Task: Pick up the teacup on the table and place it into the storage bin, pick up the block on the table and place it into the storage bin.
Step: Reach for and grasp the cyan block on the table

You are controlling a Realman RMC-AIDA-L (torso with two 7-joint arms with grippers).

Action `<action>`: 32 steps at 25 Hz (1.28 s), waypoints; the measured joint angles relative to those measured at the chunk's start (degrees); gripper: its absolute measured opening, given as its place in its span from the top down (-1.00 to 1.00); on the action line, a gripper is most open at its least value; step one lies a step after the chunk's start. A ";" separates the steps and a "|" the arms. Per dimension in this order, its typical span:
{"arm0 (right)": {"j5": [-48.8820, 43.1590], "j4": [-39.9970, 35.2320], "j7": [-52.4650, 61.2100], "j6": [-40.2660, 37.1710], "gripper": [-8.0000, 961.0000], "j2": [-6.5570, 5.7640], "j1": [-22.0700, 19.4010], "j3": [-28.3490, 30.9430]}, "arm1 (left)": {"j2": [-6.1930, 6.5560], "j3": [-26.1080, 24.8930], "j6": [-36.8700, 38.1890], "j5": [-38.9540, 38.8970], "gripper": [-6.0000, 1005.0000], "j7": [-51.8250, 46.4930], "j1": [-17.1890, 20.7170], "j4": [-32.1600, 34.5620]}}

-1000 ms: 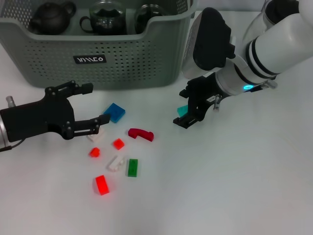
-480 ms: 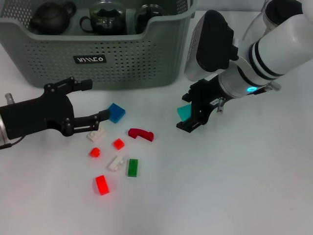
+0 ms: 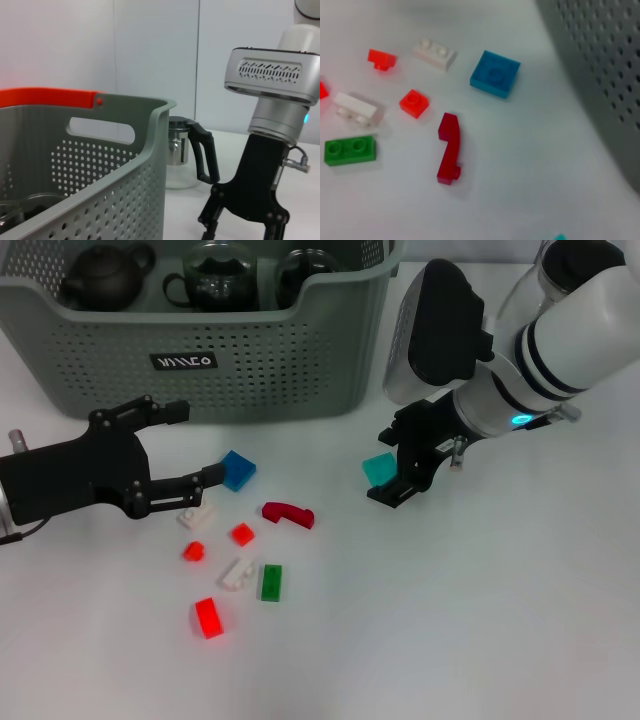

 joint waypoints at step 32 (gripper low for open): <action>0.44 3.32 -2.41 3.07 -0.74 0.50 0.40 1.92 | 0.15 -1.58 0.83 -0.12 -0.70 -0.09 -0.39 0.13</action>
